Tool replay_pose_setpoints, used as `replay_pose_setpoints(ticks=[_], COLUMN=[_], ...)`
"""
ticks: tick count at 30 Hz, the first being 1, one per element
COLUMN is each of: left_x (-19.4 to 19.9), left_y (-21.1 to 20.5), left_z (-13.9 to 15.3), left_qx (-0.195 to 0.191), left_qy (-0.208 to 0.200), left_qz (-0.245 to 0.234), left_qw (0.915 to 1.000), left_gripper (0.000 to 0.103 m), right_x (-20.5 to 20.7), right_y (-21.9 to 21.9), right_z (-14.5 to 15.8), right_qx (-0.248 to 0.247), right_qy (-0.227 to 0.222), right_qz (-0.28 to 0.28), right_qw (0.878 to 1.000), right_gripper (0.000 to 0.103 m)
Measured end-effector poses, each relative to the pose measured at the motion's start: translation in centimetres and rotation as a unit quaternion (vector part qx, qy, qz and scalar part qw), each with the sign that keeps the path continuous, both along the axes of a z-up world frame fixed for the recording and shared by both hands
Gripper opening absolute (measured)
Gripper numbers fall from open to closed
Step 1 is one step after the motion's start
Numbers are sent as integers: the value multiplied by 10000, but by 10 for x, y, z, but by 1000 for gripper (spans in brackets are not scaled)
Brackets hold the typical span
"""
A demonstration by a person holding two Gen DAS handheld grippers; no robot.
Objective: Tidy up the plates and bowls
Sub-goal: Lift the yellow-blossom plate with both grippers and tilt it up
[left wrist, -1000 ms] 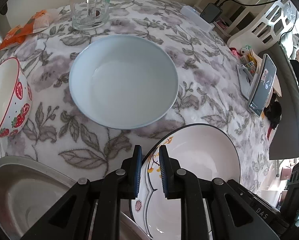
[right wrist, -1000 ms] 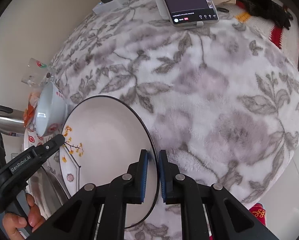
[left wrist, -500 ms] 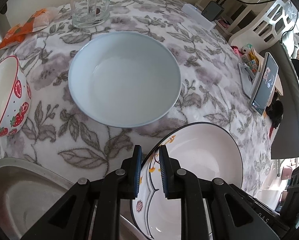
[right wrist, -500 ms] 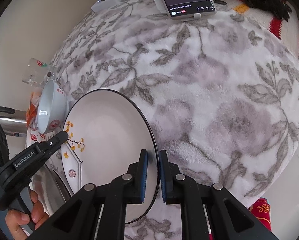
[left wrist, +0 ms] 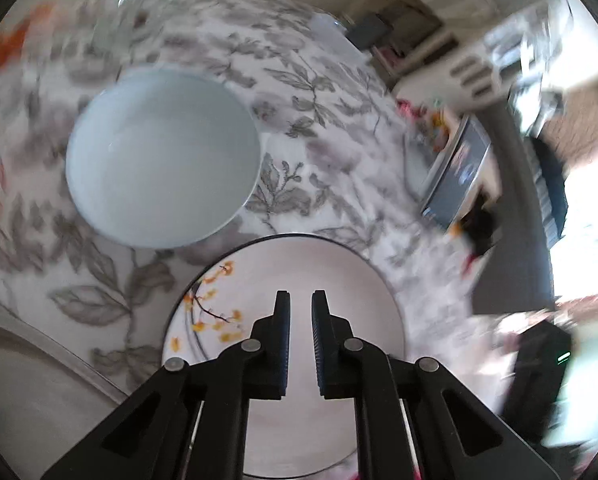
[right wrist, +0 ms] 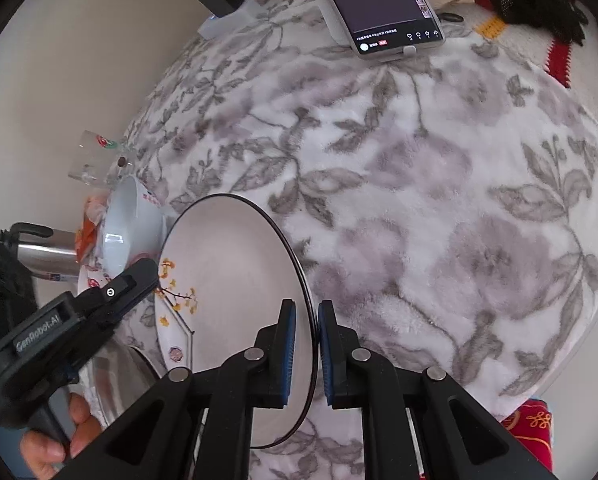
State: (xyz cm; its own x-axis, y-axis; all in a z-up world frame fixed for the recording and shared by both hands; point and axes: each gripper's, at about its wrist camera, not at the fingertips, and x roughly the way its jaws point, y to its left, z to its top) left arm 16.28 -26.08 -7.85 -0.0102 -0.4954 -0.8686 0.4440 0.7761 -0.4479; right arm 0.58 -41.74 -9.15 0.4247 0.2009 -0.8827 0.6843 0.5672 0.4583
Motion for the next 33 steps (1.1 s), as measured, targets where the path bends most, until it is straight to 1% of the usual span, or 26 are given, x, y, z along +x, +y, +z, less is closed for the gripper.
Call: replay_pose_setpoints(ticks=[1, 3, 4, 6, 7, 10, 11, 12, 13, 16, 19, 23, 27, 29, 31, 33], left_x=[-1, 2, 5, 9, 12, 19, 22, 23, 24, 30, 29, 25, 24, 23, 22, 21], left_y=[-2, 4, 8, 15, 18, 23, 23, 23, 22, 18, 7, 0, -3, -6, -12, -11], left_z=[4, 9, 11, 12, 8, -9, -13, -15, -17, -21, -24, -33, -29, -25, -20, -7], left_qx=[115, 27, 75, 480, 681, 895, 1107, 1266, 1329, 1403, 1612, 1702, 1817, 1747, 1587, 1452], left_qy=[-137, -119, -163, -512, -569, -191, -225, -289, -283, -70, -76, 47, -81, -127, -154, -251], left_qz=[-12, 93, 177, 293, 330, 225, 125, 88, 54, -99, -408, -537, -547, -532, -502, -486], left_qw=[9998, 9999, 9997, 9971, 9955, 9955, 9935, 9915, 9907, 9900, 9861, 9839, 9818, 9831, 9859, 9879], left_gripper=[10, 10, 10, 10, 10, 10, 10, 13, 21, 22, 23, 24, 24, 24, 24, 24], right_x=[-1, -3, -4, -3, -2, -2, -1, -2, -2, -3, -6, -9, -8, -9, -11, -12], right_y=[-1, -4, -6, -6, -6, -5, -5, -5, -4, -1, 3, 7, 7, 6, 2, -1], right_z=[-3, -11, -12, -11, -10, -8, -9, -9, -10, -16, -19, -21, -22, -21, -15, -6], right_qx=[55, 188, 215, 190, 142, 76, 81, 82, 117, 238, 292, 376, 401, 386, 280, 151], right_qy=[31, 113, 111, 110, 127, 169, 170, 166, 161, 196, 225, 211, 192, 161, 86, -51], right_qz=[-25, -110, -132, -134, -111, -77, -77, -67, -63, -28, 12, 15, 5, -21, -59, -83], right_qw=[10000, 9997, 9996, 9997, 9998, 9998, 9998, 9998, 9998, 9995, 9993, 9991, 9990, 9991, 9996, 9998], right_gripper=[13, 12, 12, 12, 12, 12, 12, 12, 12, 12, 12, 12, 13, 13, 13, 13])
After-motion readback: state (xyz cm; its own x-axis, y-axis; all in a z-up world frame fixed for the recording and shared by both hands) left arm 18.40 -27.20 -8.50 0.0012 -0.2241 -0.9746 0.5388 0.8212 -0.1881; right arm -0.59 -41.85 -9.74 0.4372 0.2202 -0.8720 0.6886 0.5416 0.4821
